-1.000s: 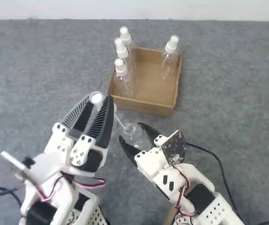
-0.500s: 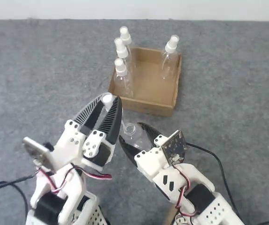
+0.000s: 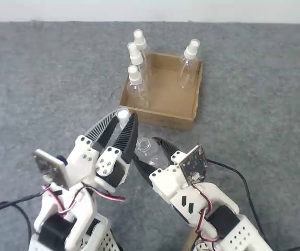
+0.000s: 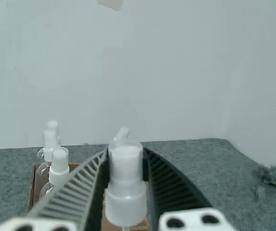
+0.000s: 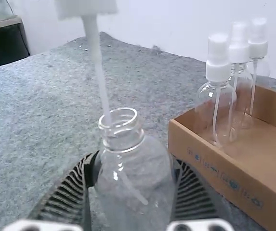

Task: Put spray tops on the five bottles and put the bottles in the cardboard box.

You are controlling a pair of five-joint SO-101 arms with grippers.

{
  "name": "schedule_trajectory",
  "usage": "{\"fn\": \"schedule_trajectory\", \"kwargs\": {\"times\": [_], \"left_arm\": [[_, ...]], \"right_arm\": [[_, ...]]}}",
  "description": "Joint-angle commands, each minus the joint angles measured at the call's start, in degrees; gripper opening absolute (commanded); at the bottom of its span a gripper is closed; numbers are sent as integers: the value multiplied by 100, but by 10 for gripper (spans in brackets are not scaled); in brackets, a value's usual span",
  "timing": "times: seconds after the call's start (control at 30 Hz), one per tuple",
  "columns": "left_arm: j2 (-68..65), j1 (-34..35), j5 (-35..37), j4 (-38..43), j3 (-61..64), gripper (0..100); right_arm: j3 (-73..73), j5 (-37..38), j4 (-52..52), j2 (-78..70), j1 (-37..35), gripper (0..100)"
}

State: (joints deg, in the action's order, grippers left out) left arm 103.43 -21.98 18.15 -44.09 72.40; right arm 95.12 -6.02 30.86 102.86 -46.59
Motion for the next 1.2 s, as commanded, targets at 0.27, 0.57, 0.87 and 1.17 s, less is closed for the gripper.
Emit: {"fn": "schedule_trajectory", "kwargs": {"times": [0.27, 0.57, 0.87, 1.17], "left_arm": [[79, -308, -79, 0, 268, 72], [79, -220, -70, -193, 268, 156], [79, -220, -79, -308, 119, 151], [79, -211, -545, -756, -462, 84]], "right_arm": [[132, 70, 13, 110, 4, 27], [132, 70, 40, 110, 4, 27], [132, 70, 40, 110, 4, 27], [132, 70, 40, 110, 4, 27]]}}
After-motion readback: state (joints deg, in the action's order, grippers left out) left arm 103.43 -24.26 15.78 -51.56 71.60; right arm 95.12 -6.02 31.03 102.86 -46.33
